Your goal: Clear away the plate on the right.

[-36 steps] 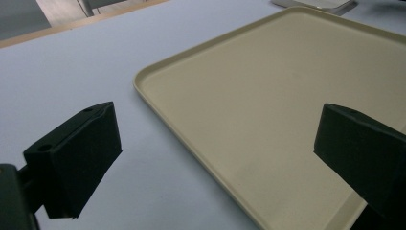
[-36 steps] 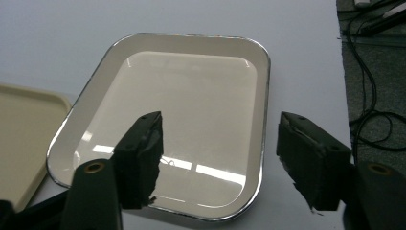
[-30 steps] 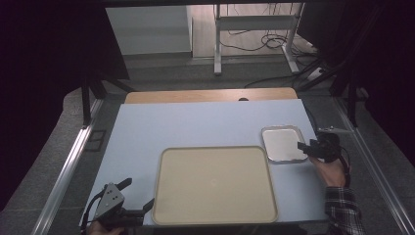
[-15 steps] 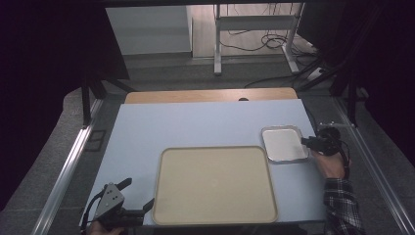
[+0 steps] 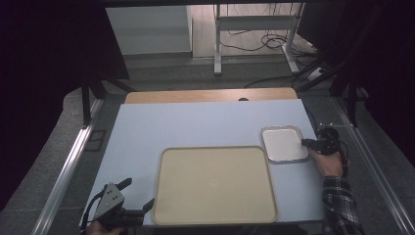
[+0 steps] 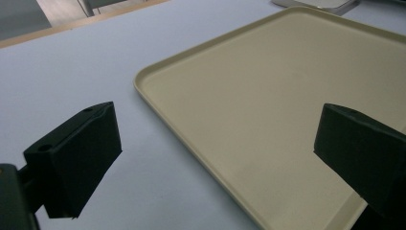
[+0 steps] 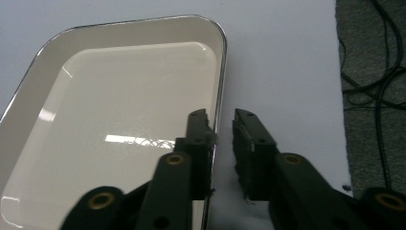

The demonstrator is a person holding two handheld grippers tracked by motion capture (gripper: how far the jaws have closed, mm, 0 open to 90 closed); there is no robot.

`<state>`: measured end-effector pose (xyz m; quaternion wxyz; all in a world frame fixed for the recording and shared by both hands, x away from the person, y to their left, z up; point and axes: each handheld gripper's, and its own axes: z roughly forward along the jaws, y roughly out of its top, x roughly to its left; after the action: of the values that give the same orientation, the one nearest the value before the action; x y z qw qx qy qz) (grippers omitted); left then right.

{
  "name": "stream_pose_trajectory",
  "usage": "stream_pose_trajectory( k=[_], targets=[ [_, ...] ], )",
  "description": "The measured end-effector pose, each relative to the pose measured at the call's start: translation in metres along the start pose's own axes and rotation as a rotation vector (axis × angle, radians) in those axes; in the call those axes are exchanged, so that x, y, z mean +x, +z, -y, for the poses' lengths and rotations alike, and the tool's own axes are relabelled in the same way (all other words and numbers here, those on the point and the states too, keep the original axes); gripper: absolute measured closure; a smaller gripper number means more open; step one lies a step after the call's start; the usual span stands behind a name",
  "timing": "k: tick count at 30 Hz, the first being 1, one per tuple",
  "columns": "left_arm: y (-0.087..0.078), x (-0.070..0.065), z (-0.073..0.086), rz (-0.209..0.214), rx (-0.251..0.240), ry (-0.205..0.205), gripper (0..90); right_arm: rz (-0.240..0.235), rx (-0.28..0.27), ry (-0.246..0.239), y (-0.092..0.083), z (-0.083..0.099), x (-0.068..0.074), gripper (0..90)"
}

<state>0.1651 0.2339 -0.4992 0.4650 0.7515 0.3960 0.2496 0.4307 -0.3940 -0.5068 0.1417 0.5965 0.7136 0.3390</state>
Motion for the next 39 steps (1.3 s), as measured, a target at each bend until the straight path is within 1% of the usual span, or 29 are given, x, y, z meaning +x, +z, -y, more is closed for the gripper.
stream_pose_trajectory(
  k=[1,2,3,4,5,6,7,8,9,10,14,15,17,21,28,29,32,36,39],
  targets=[
    [0.000,0.000,0.000,0.000,0.000,0.000,1.7,-0.013,0.005,0.019,0.000,0.000,0.000,84.4],
    [0.000,0.000,0.000,-0.001,0.000,0.001,1.7,-0.024,0.001,0.027,0.000,0.000,-0.001,84.9],
    [0.000,0.000,0.000,-0.001,0.000,0.001,1.7,-0.041,0.004,0.068,0.000,0.000,-0.003,87.0],
    [0.000,0.000,0.000,-0.001,0.000,0.001,1.7,-0.041,0.004,0.068,0.000,0.000,-0.003,87.0],
    [0.000,0.000,0.000,-0.001,0.000,0.002,1.7,-0.069,-0.012,0.101,-0.001,0.000,-0.006,88.8],
    [0.000,0.000,0.000,-0.001,0.000,0.002,1.7,-0.069,-0.012,0.101,-0.001,0.000,-0.006,88.8],
    [0.000,0.000,0.000,-0.001,0.000,0.003,1.7,-0.094,-0.018,0.121,-0.002,0.000,-0.008,88.9],
    [0.000,0.000,0.000,-0.001,0.000,0.003,1.7,-0.104,-0.026,0.136,-0.004,0.001,-0.010,89.0],
    [0.000,0.000,0.000,-0.001,0.001,0.003,1.7,-0.092,-0.029,0.141,-0.006,0.001,-0.011,88.9],
    [0.000,0.000,0.000,-0.002,0.001,0.003,1.7,-0.092,-0.029,0.141,-0.006,0.001,-0.011,88.9],
    [0.000,-0.001,0.000,-0.002,0.002,0.005,1.7,-0.109,-0.047,0.170,-0.010,0.003,-0.015,88.9],
    [0.000,-0.001,0.000,-0.002,0.002,0.005,1.7,-0.122,-0.066,0.177,-0.014,0.003,-0.015,88.9],
    [0.000,-0.001,0.000,-0.002,0.002,0.005,1.7,-0.128,-0.072,0.180,-0.016,0.003,-0.015,89.0],
    [0.000,-0.001,0.000,-0.003,0.002,0.006,1.7,-0.136,-0.092,0.170,-0.023,0.003,-0.011,89.0],
    [0.000,-0.001,0.000,-0.003,0.002,0.008,1.7,-0.143,-0.108,0.156,-0.033,0.006,-0.006,89.0],
    [0.000,-0.001,0.000,-0.003,0.002,0.008,1.7,-0.153,-0.116,0.157,-0.035,0.007,-0.005,89.0],
    [0.000,-0.001,0.000,-0.003,0.001,0.007,1.7,-0.165,-0.117,0.161,-0.038,0.010,-0.004,89.0],
    [0.000,-0.001,0.000,-0.003,0.001,0.007,1.7,-0.162,-0.115,0.153,-0.040,0.013,-0.001,89.0],
    [0.000,-0.001,0.000,-0.004,-0.001,0.006,1.7,-0.168,-0.116,0.153,-0.042,0.017,0.003,89.0]
  ],
)
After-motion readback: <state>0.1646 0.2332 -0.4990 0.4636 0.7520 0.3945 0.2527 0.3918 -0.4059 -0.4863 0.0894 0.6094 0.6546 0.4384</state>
